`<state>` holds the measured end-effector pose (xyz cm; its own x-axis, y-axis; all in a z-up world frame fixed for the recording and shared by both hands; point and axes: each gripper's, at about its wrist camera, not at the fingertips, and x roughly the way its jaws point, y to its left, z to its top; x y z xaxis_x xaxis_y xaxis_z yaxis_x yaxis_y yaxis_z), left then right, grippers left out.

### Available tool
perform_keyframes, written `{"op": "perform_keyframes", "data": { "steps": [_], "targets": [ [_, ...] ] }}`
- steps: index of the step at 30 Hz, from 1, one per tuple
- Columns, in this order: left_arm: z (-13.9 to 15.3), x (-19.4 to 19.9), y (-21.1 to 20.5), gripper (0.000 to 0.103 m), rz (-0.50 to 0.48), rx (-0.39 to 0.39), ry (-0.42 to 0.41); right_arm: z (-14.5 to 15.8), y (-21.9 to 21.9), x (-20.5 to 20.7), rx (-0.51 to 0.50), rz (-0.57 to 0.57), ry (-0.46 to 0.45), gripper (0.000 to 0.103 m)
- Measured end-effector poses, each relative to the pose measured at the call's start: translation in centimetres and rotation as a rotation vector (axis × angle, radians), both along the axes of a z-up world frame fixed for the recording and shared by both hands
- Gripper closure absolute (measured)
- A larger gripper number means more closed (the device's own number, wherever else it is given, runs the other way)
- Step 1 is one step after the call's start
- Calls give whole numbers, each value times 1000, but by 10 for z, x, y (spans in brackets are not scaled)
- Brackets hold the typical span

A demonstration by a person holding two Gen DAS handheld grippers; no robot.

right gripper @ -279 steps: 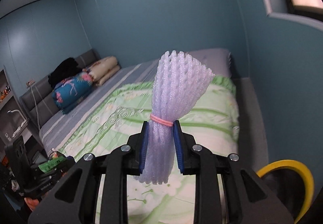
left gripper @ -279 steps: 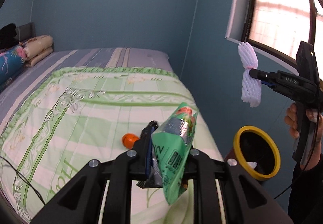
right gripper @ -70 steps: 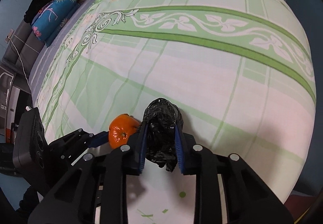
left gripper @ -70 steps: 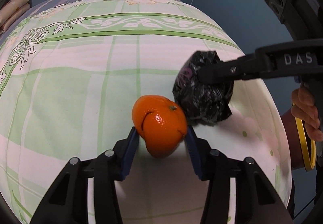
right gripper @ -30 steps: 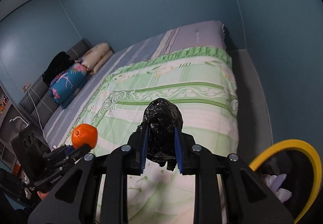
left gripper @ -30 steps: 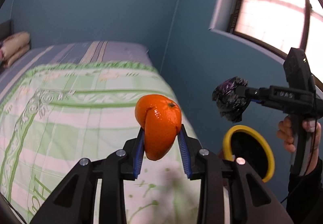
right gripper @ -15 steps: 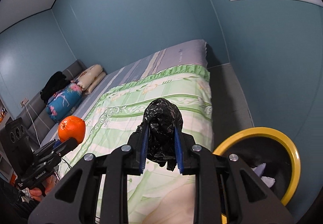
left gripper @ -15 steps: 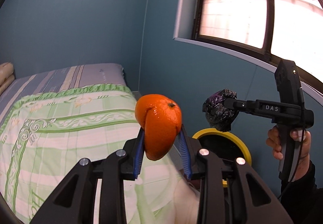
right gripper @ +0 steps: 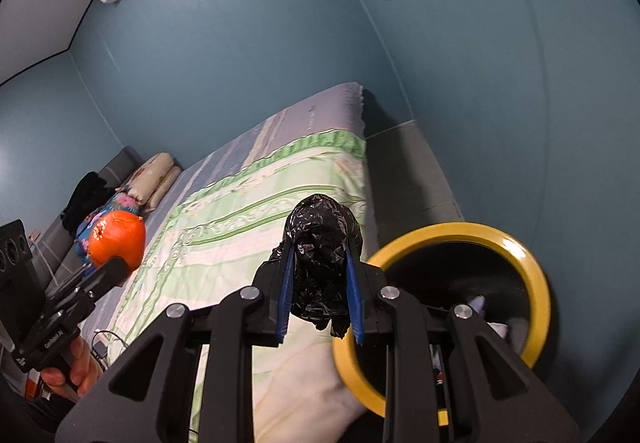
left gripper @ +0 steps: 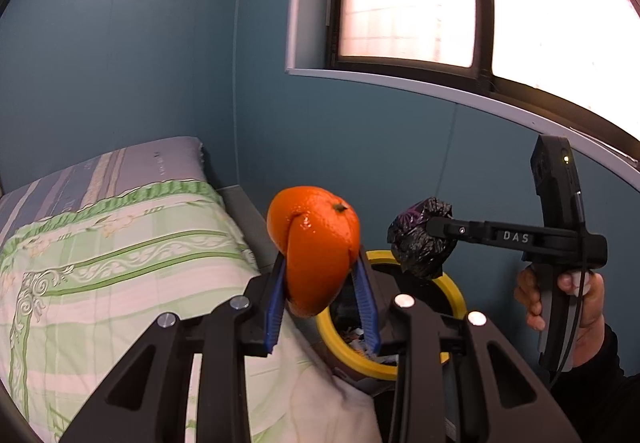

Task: Collect trash
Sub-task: 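Carry the orange and black bag with both tools over the yellow bin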

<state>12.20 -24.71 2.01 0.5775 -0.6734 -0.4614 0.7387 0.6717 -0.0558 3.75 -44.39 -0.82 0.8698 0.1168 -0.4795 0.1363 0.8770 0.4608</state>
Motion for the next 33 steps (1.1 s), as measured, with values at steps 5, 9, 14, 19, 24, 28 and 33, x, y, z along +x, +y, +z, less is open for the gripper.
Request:
{"op": "perform_keyframes", "data": {
  "steps": [5, 9, 14, 19, 24, 28, 33],
  "targets": [
    [-1, -7, -30, 73, -39, 11, -7, -5, -12, -15, -16, -62, -8, 81],
    [-3, -10, -49, 73, -58, 14, -13, -6, -17, -24, -78, -127, -18, 81],
    [-7, -13, -68, 73, -80, 16, -6, -11, -23, -30, -104, -161, -25, 81],
    [-15, -10, -85, 73, -92, 24, 16, -15, -26, -31, -126, -200, -27, 81],
    [-27, -2, -101, 73, -90, 41, 32, -22, -29, -28, -149, -228, -14, 81],
    [-40, 6, -113, 73, -90, 64, 43, -33, -34, -22, -150, -235, 11, 81],
    [-65, 27, -132, 73, -70, 107, 94, -51, -40, -8, -126, -223, 57, 80]
  ]
}}
